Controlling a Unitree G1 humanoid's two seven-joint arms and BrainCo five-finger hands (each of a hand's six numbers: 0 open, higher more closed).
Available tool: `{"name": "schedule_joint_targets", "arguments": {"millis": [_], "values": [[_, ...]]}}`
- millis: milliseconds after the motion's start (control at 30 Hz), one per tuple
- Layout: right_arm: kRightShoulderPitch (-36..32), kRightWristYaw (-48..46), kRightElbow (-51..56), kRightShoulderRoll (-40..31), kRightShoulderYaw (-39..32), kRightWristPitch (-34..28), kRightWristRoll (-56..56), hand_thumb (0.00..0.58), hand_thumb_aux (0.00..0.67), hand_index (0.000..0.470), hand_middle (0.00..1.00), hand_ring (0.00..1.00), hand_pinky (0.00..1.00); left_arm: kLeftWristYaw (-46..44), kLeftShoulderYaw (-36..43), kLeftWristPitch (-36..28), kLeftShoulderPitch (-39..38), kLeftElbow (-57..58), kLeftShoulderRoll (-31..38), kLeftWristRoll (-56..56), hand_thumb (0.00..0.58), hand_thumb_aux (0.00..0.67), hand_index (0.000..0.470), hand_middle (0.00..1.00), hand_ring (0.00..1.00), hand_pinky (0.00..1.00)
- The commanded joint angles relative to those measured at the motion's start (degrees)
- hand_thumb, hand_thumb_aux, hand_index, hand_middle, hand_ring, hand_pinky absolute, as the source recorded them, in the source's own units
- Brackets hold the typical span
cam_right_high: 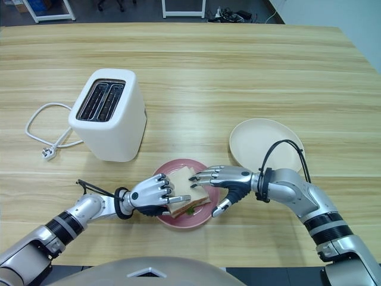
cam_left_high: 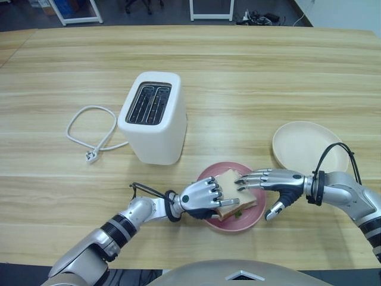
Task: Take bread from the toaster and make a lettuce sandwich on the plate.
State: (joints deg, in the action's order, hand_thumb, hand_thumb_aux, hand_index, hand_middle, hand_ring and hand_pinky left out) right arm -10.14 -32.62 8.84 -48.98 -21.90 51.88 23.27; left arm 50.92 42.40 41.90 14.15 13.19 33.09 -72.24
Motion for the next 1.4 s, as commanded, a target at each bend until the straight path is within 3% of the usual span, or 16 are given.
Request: {"name": "schedule_joint_targets", "arguments": {"millis": [33,200,400,567,700,733,767,800,833,867,900,933,967,1000,1200,1400], "values": [[1.13,-4.88,1.79,-1.37,-4.64,-1.31,8.38,0.000,0.000,0.000,0.00,0.00,0.00,-5.23,-4.38,3.70,-2.40,-5.27,2.05,10.75,0.000,0.000,0.000,0.00,0.00,0.00],[1.00,-1.97,1.84,-1.26,-3.96,-1.40,8.82,0.000,0.000,0.000,0.00,0.00,0.00,-13.17,-14.87,4.95,-8.66,-15.83,7.53,24.38,0.000,0.000,0.000,0.00,0.00,0.00],[4.28,9.39,-1.72,0.40,4.93,2.37,2.05,0.000,0.000,0.000,0.00,0.00,0.00,-18.52,-28.49,4.64,-17.63,-20.24,11.39,32.01,0.000,0.000,0.000,0.00,0.00,0.00],[8.85,17.76,-6.98,3.16,14.93,6.10,-12.33,0.000,0.000,0.000,0.00,0.00,0.00,-26.23,-32.58,8.01,-23.35,-20.19,13.11,42.58,0.000,0.000,0.000,0.00,0.00,0.00],[14.84,15.46,-10.61,0.13,15.73,6.34,-24.81,0.000,0.000,0.000,0.00,0.00,0.00,-38.87,-30.45,9.88,-29.51,-20.15,18.96,53.97,0.000,0.000,0.000,0.00,0.00,0.00],[16.93,13.82,-11.41,-1.43,15.41,5.81,-27.68,0.000,0.000,0.000,0.00,0.00,0.00,-41.83,-30.04,9.87,-31.15,-20.22,20.36,56.37,0.000,0.000,0.000,0.27,0.27,0.27],[19.79,11.27,-11.97,-3.67,14.77,4.74,-30.72,0.000,0.000,0.000,0.00,0.00,0.00,-45.62,-29.27,8.96,-33.24,-20.80,22.04,60.47,0.000,0.000,0.000,1.00,1.00,1.00],[22.22,9.11,-11.70,-5.28,14.40,4.18,-32.46,0.000,0.000,0.000,0.00,0.00,0.00,-47.90,-29.06,9.76,-34.70,-20.52,23.03,62.01,0.000,0.000,0.000,1.00,1.00,1.00],[24.57,6.66,-10.68,-6.79,14.00,3.37,-33.62,0.000,0.000,0.000,1.00,1.00,1.00,-50.94,-28.37,9.66,-36.58,-20.40,24.37,63.73,0.000,0.000,0.000,1.00,1.00,1.00],[26.57,4.19,-9.02,-8.31,13.62,3.15,-33.68,0.403,0.300,0.210,1.00,1.00,1.00,-53.58,-27.96,9.50,-38.07,-20.00,25.29,64.13,0.000,0.000,0.000,1.00,1.00,1.00],[28.15,1.88,-7.34,-9.63,13.20,3.20,-33.73,0.549,0.515,0.361,1.00,1.00,1.00,-56.11,-27.43,9.05,-39.19,-19.57,26.05,64.33,0.000,0.000,0.000,1.00,1.00,1.00],[29.50,-1.09,-5.83,-11.18,12.46,2.90,-34.05,0.580,0.670,0.470,1.00,1.00,1.00,-58.67,-27.01,7.99,-39.97,-18.99,26.30,64.55,0.458,0.363,0.254,1.00,1.00,1.00],[30.16,-3.60,-4.69,-12.26,11.81,2.51,-33.94,0.580,0.670,0.470,1.00,1.00,1.00,-61.10,-26.47,6.93,-40.27,-18.33,26.26,65.08,0.573,0.596,0.418,1.00,1.00,1.00],[30.41,-5.99,-4.15,-12.89,10.93,1.74,-34.02,0.580,0.670,0.470,1.00,1.00,1.00,-63.59,-25.51,6.06,-39.96,-17.48,25.82,65.83,0.580,0.670,0.470,1.00,1.00,1.00],[25.70,-14.86,-2.02,-8.21,4.64,-2.07,-30.39,0.580,0.670,0.470,1.00,1.00,1.00,-73.59,-19.68,2.78,-34.04,-12.67,17.74,64.54,0.580,0.670,0.470,1.00,1.00,1.00],[19.19,-11.04,3.96,3.54,3.03,-1.54,-22.09,0.580,0.670,0.470,1.00,1.00,1.00,-71.08,-18.60,3.97,-27.15,-2.48,8.96,53.17,0.580,0.670,0.470,1.00,1.00,1.00]]}}
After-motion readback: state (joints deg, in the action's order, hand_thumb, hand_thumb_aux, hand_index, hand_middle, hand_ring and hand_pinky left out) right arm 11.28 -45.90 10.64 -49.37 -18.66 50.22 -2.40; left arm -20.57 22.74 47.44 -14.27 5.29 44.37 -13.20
